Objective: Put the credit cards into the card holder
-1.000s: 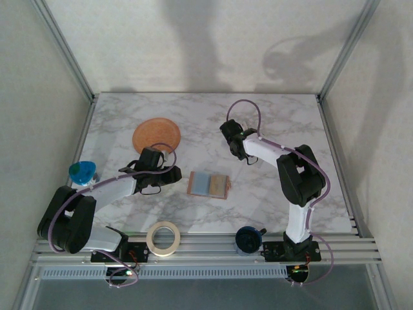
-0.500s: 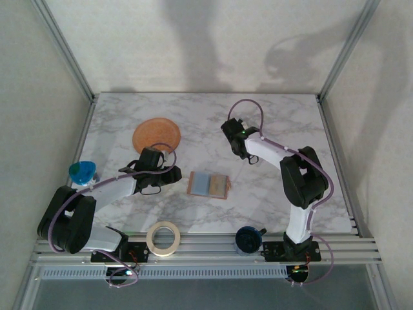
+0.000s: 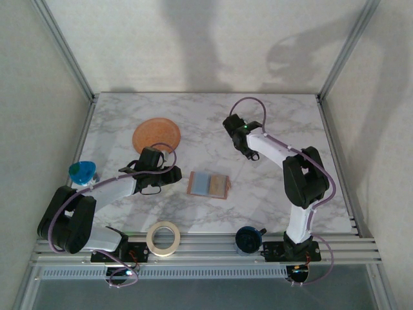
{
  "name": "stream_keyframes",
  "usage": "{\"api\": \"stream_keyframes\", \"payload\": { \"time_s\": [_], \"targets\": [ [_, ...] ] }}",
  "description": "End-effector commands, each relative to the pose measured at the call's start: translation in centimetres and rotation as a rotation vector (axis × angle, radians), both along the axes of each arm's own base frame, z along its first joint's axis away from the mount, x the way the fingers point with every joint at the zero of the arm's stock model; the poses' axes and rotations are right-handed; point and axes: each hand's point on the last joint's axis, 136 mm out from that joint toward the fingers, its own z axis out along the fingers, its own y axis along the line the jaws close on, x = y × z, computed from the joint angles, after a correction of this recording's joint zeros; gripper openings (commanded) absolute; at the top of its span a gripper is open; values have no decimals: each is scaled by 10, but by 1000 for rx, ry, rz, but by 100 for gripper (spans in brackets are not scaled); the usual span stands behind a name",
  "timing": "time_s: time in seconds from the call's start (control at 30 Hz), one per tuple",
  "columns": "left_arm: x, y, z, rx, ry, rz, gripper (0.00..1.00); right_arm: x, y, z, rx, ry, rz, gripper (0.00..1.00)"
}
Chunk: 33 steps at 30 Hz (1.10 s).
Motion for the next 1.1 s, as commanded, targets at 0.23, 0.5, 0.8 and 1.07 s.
{"api": "stream_keyframes", "payload": {
  "time_s": [0.23,0.5,0.8,1.07],
  "targets": [
    [6,-8,11,-30,-26,-5,55,-11,1,-28,59,201,-46,6],
    [5,-7,8,-30,-21,2,55,-2,6,-33,61,250,-44,11],
    [8,-9,9,-31,-21,6,55,-1,4,-38,60,278,-60,7],
    [12,-14,27,-48,-55,3,55,-4,8,-7,132,228,-67,0]
  ]
}}
